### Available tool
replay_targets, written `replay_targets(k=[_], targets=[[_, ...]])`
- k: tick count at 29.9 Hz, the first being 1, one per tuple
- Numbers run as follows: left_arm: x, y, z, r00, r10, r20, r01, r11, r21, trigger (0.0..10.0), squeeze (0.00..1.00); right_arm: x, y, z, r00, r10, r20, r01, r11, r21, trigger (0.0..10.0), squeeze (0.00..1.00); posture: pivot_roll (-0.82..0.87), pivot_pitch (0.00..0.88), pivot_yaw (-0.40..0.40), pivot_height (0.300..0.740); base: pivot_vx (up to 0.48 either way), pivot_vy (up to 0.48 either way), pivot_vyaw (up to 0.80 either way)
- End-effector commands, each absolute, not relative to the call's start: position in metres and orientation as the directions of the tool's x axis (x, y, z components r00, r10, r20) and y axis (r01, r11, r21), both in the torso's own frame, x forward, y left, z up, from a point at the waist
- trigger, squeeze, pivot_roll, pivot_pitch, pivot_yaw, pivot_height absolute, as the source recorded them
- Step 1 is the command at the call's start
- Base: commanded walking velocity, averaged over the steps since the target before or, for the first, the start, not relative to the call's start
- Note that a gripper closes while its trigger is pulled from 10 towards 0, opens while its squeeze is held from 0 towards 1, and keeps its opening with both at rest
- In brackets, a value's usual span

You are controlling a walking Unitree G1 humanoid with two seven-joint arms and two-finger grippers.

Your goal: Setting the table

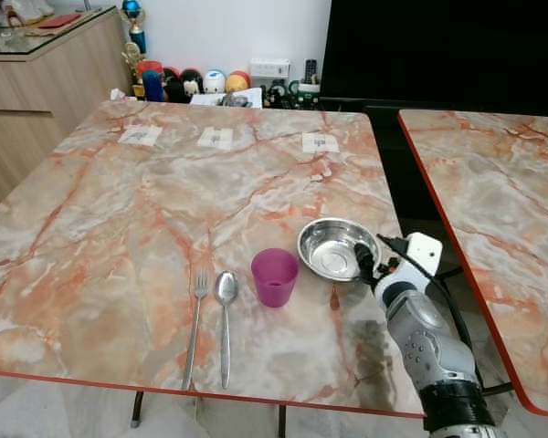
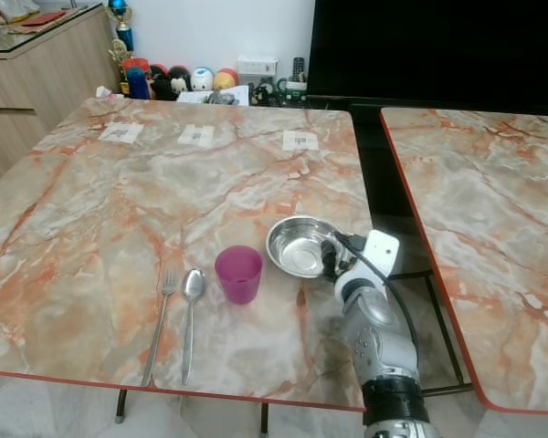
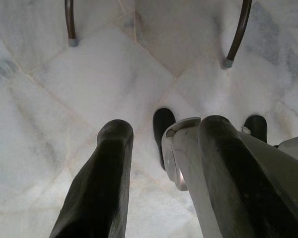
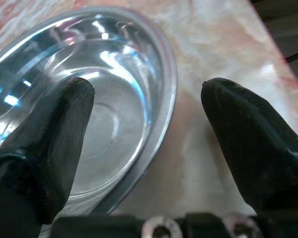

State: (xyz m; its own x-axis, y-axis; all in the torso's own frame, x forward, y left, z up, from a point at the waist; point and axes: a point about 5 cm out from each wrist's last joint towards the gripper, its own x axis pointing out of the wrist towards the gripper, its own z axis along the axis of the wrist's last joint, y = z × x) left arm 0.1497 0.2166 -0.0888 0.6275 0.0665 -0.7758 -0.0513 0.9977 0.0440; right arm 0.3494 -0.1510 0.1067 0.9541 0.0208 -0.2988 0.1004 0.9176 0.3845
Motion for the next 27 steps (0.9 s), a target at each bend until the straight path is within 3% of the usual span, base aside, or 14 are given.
replay_targets(k=[1,5,6,9,10,12,13,14,17,18,19,20,21,27], targets=[[0.145,0.2195,-0.09,0.618,0.066,-0.784,-0.05,0.998,0.044,10.0,0.0,0.3516,-0.1489,0.1063,0.947,0.044,-0.318,0.087,0.918,0.386,10.0,0.0,-0.02,0.099,-0.027,0.74,0.0,0.0,0.0],[0.1456,0.2193,-0.0896,0.621,0.064,-0.781,-0.046,0.998,0.044,10.0,0.0,0.3533,-0.1481,0.1027,0.939,0.049,-0.341,0.095,0.915,0.392,10.0,0.0,-0.01,0.097,-0.027,0.74,0.0,0.0,0.0],[0.1455,0.2191,-0.0897,0.621,0.063,-0.781,-0.045,0.998,0.044,10.0,0.0,0.3542,-0.1482,0.1019,0.937,0.049,-0.346,0.099,0.912,0.398,0.7,0.0,-0.01,0.096,-0.027,0.74,0.0,0.0,0.0],[0.1455,0.2191,-0.0897,0.622,0.062,-0.781,-0.045,0.998,0.044,10.0,0.0,0.3547,-0.1479,0.1017,0.937,0.052,-0.347,0.098,0.911,0.4,0.7,0.0,-0.01,0.096,-0.027,0.74,0.0,0.0,0.0],[0.1455,0.2191,-0.0897,0.622,0.062,-0.781,-0.044,0.998,0.044,10.0,0.0,0.3552,-0.1472,0.1016,0.936,0.057,-0.346,0.093,0.911,0.402,0.0,0.0,-0.01,0.097,-0.027,0.74,0.0,0.0,0.0],[0.1453,0.2188,-0.0898,0.621,0.061,-0.781,-0.044,0.998,0.044,10.0,0.0,0.3557,-0.1468,0.1012,0.935,0.059,-0.349,0.092,0.911,0.402,0.0,0.0,-0.01,0.099,-0.027,0.74,0.0,0.0,0.0],[0.1452,0.2185,-0.0899,0.621,0.061,-0.781,-0.043,0.998,0.043,10.0,0.0,0.3562,-0.1462,0.1006,0.933,0.065,-0.353,0.089,0.911,0.403,3.5,0.0,-0.01,0.101,-0.028,0.74,0.0,0.0,0.0],[0.1451,0.2183,-0.09,0.621,0.059,-0.782,-0.04,0.998,0.044,10.0,0.0,0.3565,-0.1453,0.0996,0.931,0.07,-0.359,0.086,0.912,0.401,10.0,0.0,-0.01,0.101,-0.028,0.74,0.0,0.0,0.0],[0.1448,0.2179,-0.0901,0.62,0.058,-0.782,-0.038,0.998,0.044,10.0,0.0,0.3565,-0.1442,0.0983,0.927,0.076,-0.367,0.084,0.913,0.4,10.0,0.0,-0.01,0.105,-0.029,0.74,0.0,0.0,0.0],[0.1446,0.2178,-0.0902,0.62,0.058,-0.782,-0.038,0.998,0.044,10.0,0.0,0.3565,-0.1443,0.0984,0.927,0.075,-0.367,0.085,0.912,0.401,9.5,0.0,-0.01,0.106,-0.029,0.74,0.0,0.0,0.0],[0.1441,0.2175,-0.0904,0.619,0.059,-0.783,-0.038,0.998,0.045,10.0,0.0,0.3566,-0.1442,0.0986,0.928,0.074,-0.365,0.086,0.911,0.404,4.2,0.0,-0.01,0.107,-0.029,0.74,0.0,0.0,0.0],[0.1439,0.2174,-0.0905,0.619,0.059,-0.783,-0.038,0.998,0.045,10.0,0.0,0.3569,-0.1442,0.0986,0.929,0.075,-0.363,0.086,0.909,0.407,0.7,0.0,-0.01,0.107,-0.029,0.74,0.0,0.0,0.0],[0.1437,0.2172,-0.0907,0.618,0.059,-0.784,-0.038,0.998,0.045,10.0,0.0,0.3572,-0.1439,0.0987,0.93,0.077,-0.36,0.083,0.908,0.41,0.0,0.0,-0.01,0.109,-0.029,0.74,0.0,0.0,0.0],[0.1421,0.216,-0.0916,0.613,0.058,-0.788,-0.038,0.998,0.043,10.0,0.0,0.358,-0.1421,0.099,0.932,0.089,-0.352,0.069,0.909,0.412,0.0,0.0,-0.01,0.111,-0.029,0.74,0.0,0.0,0.0]])
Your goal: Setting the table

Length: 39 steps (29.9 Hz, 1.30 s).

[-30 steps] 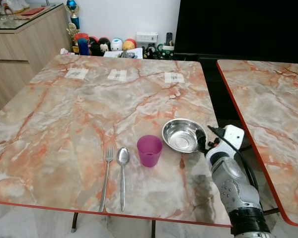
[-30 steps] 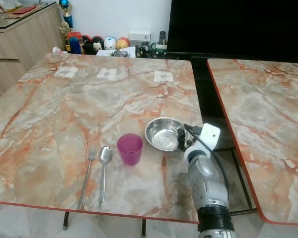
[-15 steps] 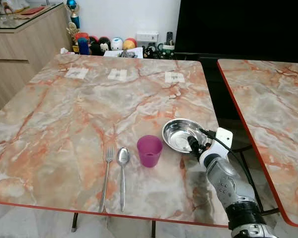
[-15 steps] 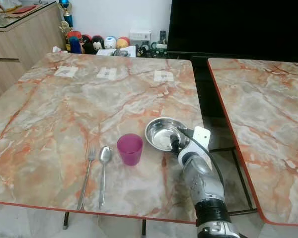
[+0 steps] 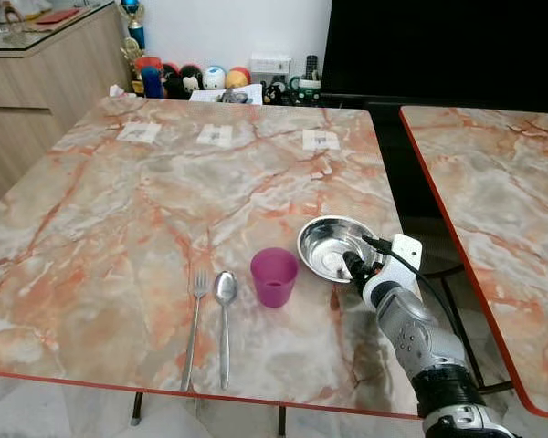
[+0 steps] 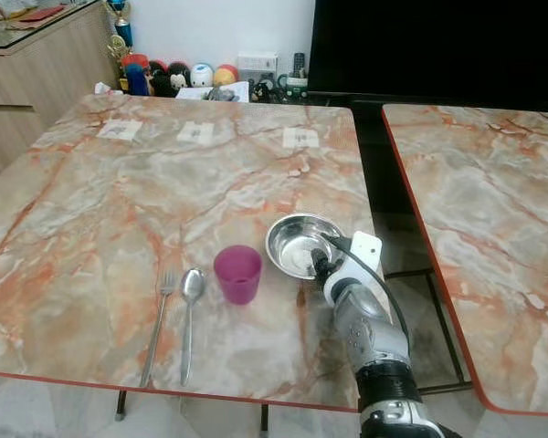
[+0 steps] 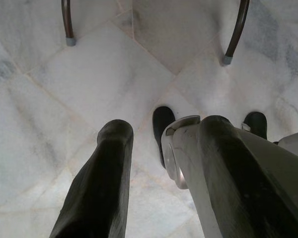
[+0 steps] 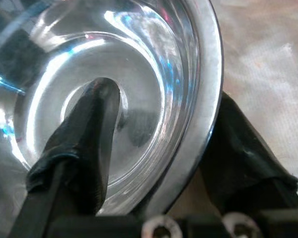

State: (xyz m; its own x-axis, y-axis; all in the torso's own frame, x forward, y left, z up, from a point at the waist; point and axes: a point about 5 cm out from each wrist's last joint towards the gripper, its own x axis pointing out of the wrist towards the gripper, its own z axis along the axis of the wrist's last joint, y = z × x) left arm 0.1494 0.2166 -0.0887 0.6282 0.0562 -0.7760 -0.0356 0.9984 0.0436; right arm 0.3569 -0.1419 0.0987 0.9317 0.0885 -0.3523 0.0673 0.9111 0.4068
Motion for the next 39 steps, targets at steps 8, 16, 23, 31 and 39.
replay_targets(k=[8,16,23,31,39], targets=[[0.14,0.217,-0.092,0.606,0.059,-0.793,-0.038,0.998,0.046,10.0,0.0,0.359,-0.14,0.1,0.936,0.095,-0.338,0.05,0.916,0.397,0.0,0.0,-0.01,0.112,-0.03,0.74,0.0,0.0,0.0],[0.14,0.217,-0.092,0.603,0.055,-0.796,-0.022,0.998,0.052,10.0,0.0,0.361,-0.145,0.105,0.952,0.038,-0.302,0.087,0.916,0.391,0.0,0.0,0.0,0.112,-0.031,0.74,0.0,0.0,0.0],[0.14,0.216,-0.093,0.601,0.05,-0.798,-0.014,0.999,0.052,10.0,0.0,0.359,-0.159,0.114,0.971,-0.066,-0.231,0.162,0.889,0.429,0.0,0.0,-0.01,0.113,-0.029,0.74,0.0,0.0,0.0],[0.138,0.215,-0.094,0.595,0.05,-0.802,-0.01,0.998,0.056,10.0,0.0,0.348,-0.179,0.128,0.98,-0.19,-0.068,0.2,0.874,0.444,0.0,0.0,-0.01,0.114,-0.029,0.74,0.0,0.0,0.0],[0.138,0.216,-0.093,0.598,0.057,-0.799,-0.015,0.998,0.06,10.0,0.0,0.325,-0.182,0.136,0.972,-0.211,0.104,0.163,0.923,0.349,10.0,0.0,-0.01,0.112,-0.03,0.74,0.0,0.0,0.0]])
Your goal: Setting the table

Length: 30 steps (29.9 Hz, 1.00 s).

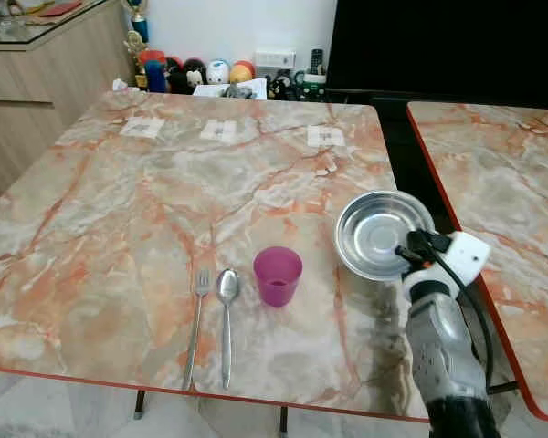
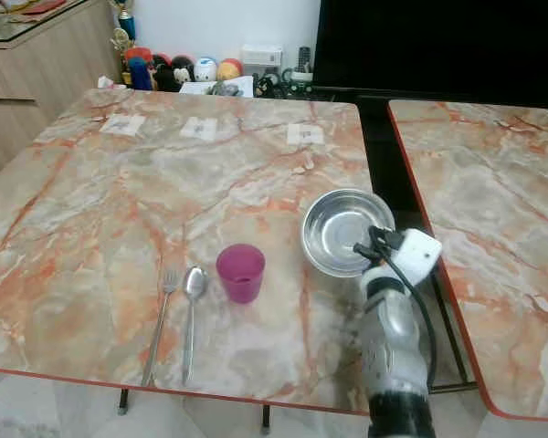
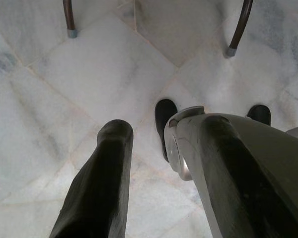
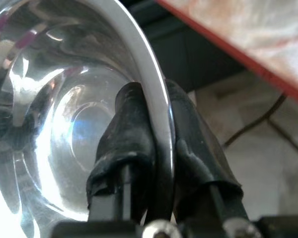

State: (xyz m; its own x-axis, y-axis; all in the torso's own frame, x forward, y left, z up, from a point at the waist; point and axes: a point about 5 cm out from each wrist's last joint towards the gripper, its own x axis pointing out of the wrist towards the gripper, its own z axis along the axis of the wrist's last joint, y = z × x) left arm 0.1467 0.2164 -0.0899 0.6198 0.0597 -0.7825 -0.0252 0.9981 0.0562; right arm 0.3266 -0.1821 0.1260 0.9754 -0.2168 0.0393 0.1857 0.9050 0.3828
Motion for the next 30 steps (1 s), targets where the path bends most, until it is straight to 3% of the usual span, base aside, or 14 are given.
replay_targets(k=[1,27,30], targets=[[0.138,0.216,-0.093,0.6,0.057,-0.798,-0.015,0.998,0.06,10.0,0.0,0.323,-0.181,0.136,0.971,-0.208,0.114,0.158,0.926,0.343,10.0,0.0,-0.01,0.112,-0.03,0.74,0.0,0.0,0.0],[0.142,0.208,-0.093,0.617,0.041,-0.786,0.014,0.998,0.063,10.0,0.0,0.318,-0.172,0.144,0.968,-0.183,0.172,0.116,0.933,0.339,10.0,0.0,-0.01,0.104,-0.034,0.74,0.0,0.0,0.0],[0.141,0.207,-0.093,0.616,0.04,-0.786,0.016,0.998,0.064,10.0,0.0,0.318,-0.173,0.147,0.966,-0.185,0.182,0.115,0.935,0.336,10.0,0.0,-0.01,0.11,-0.037,0.74,0.0,-0.367,0.0]])
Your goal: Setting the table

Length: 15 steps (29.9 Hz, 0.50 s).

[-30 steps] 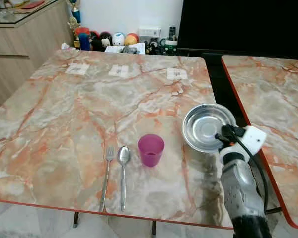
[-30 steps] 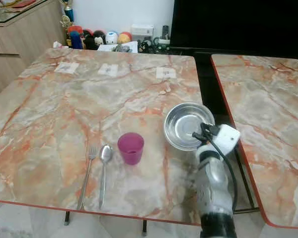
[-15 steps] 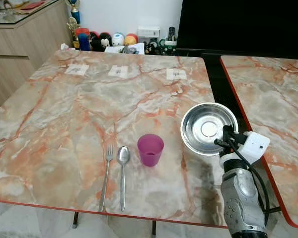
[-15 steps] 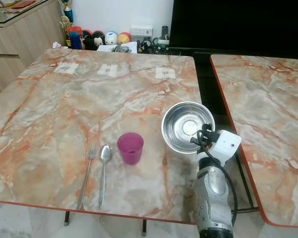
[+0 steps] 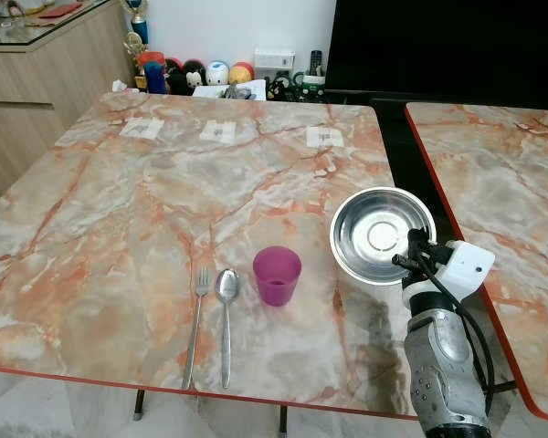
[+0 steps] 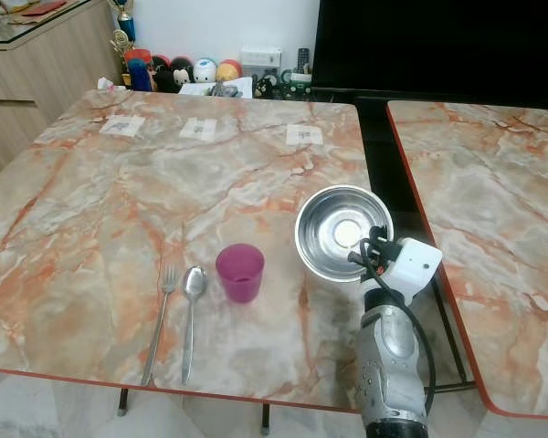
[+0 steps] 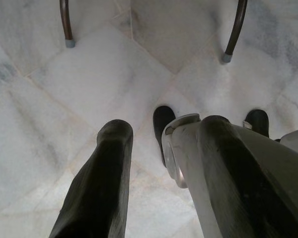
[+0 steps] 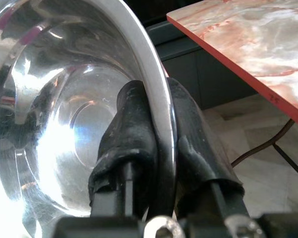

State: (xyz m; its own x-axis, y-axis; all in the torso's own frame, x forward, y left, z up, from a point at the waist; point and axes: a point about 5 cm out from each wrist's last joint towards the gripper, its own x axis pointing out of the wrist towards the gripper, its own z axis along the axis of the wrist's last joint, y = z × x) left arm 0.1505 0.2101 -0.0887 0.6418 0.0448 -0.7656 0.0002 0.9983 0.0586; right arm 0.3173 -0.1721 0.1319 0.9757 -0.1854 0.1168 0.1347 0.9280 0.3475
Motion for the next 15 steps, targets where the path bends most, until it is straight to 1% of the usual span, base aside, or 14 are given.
replay_targets(k=[1,10,15], targets=[[0.1391,0.2066,-0.0939,0.613,0.041,-0.789,0.016,0.998,0.064,10.0,0.0,0.3189,-0.1735,0.1478,0.964,-0.187,0.188,0.116,0.936,0.333,10.0,0.0,-0.01,0.111,-0.038,0.74,0.0,-0.48,0.0],[0.1336,0.2058,-0.0961,0.599,0.044,-0.799,0.013,0.998,0.065,10.0,0.0,0.3203,-0.1747,0.1551,0.955,-0.196,0.222,0.119,0.941,0.318,10.0,0.0,-0.01,0.117,-0.04,0.74,0.0,-0.48,0.0],[0.1328,0.2066,-0.0965,0.594,0.047,-0.803,0.01,0.998,0.066,10.0,0.0,0.319,-0.1706,0.1533,0.957,-0.183,0.226,0.11,0.947,0.303,10.0,0.0,-0.01,0.118,-0.042,0.74,0.0,-0.48,0.0]])
